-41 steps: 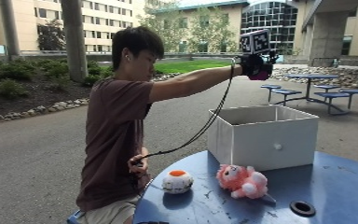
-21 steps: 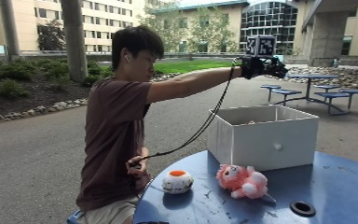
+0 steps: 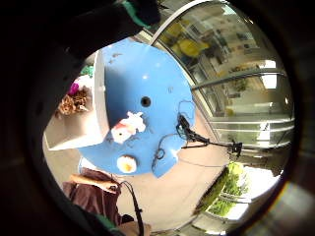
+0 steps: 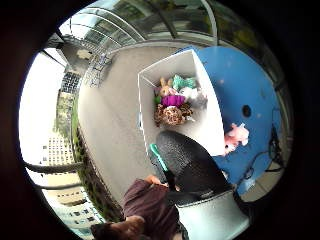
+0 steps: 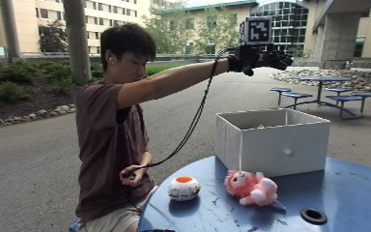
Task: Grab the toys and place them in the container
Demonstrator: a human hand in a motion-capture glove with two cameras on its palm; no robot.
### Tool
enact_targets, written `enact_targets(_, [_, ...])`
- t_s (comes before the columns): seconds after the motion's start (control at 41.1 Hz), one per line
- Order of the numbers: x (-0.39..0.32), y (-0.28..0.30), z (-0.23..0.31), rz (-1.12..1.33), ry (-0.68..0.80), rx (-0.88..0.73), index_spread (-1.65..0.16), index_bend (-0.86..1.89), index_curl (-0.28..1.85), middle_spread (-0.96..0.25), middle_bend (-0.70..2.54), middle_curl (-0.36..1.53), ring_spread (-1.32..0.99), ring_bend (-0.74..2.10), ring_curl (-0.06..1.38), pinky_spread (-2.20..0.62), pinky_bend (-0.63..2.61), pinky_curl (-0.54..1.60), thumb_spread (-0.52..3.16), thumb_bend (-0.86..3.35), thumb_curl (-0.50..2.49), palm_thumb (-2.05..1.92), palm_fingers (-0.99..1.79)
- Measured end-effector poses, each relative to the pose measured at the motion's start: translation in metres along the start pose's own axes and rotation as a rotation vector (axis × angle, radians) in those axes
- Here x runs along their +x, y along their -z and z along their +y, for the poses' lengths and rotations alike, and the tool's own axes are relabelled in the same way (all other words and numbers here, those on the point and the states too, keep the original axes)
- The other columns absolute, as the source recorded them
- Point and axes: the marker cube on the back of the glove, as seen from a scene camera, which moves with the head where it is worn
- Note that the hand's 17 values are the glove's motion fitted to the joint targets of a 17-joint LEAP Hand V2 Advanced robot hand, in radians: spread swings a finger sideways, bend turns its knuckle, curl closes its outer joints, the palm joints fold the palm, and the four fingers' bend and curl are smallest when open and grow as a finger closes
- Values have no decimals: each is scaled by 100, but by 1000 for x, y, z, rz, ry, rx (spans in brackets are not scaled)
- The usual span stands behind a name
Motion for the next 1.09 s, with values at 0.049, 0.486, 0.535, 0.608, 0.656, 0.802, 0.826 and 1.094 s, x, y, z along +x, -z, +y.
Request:
enact_targets(0.049, [19,4,13,-4,-48,3,-22,4,21,-2,12,31,0,41,31,4,95,39,115,-5,43,-5,-31])
enact_targets(0.486, [141,-48,177,26,-304,-85,-21,5,14,-1,14,27,2,38,32,5,92,37,118,-5,34,-5,-27])
enact_targets(0.535, [146,-72,189,50,-343,-103,-21,5,14,-1,14,26,1,37,32,5,92,37,118,-4,34,-5,-27])
enact_targets(0.608, [143,-122,207,60,-355,-167,-21,5,13,-1,13,26,2,37,32,5,93,37,117,-4,33,-5,-27])
enact_targets(0.656, [136,-159,219,70,-338,-226,-21,4,13,0,14,26,2,37,32,5,93,37,117,-4,32,-4,-26])
enact_targets(0.802, [114,-293,255,147,-226,-407,-18,0,10,2,13,25,3,36,32,6,99,38,116,-6,31,-7,-31])
enact_targets(0.826, [107,-315,260,115,-214,-434,-17,0,10,2,13,25,4,35,32,6,101,38,116,-6,30,-6,-31])
enact_targets(1.094, [75,-407,286,-60,-180,-173,-19,23,12,-6,26,29,-16,75,38,-25,103,33,146,18,34,26,70])
